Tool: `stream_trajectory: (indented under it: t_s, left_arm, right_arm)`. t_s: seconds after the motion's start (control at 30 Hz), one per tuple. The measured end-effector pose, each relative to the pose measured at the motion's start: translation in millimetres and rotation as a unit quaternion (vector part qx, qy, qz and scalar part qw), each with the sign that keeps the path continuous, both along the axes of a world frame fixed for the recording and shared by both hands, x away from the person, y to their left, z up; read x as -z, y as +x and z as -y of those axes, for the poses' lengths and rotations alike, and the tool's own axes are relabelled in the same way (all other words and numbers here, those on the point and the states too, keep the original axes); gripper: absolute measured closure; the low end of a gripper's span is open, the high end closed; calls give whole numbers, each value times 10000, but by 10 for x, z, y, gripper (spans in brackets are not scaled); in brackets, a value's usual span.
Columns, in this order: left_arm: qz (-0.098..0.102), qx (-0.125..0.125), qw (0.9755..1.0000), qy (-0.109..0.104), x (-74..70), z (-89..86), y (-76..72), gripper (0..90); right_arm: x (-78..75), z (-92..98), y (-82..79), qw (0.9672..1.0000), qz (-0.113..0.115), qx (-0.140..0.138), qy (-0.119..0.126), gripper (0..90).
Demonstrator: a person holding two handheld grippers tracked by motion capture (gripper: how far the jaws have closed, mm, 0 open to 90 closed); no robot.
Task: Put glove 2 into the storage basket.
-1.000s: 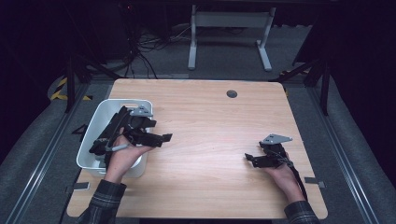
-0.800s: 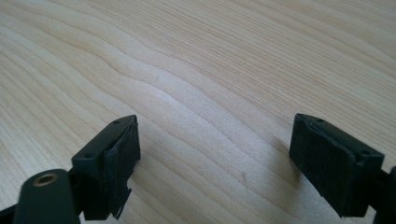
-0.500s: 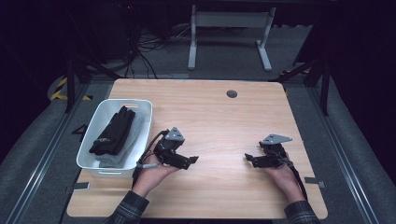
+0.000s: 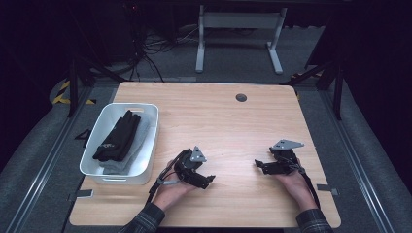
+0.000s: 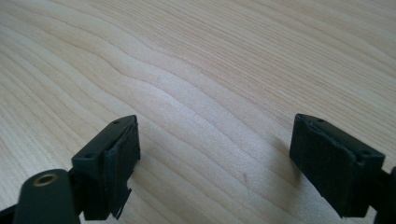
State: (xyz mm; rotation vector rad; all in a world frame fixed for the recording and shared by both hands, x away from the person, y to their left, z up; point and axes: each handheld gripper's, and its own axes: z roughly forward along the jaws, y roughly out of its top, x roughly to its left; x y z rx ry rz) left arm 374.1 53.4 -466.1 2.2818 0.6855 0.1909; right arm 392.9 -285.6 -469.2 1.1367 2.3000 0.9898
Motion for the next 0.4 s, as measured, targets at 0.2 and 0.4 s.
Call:
stream_trajectory:
  t_s: [0.2, 0.4]
  left_arm:
    - [178, 54, 9997, 140, 98, 36, -33, 53]
    - [179, 70, 9997, 141, 105, 37, -31, 22]
  right_arm:
    - [0, -1, 1, 10000, -4, -7, 2, 165]
    - [-1, 0, 0, 10000, -1, -15, -10, 165]
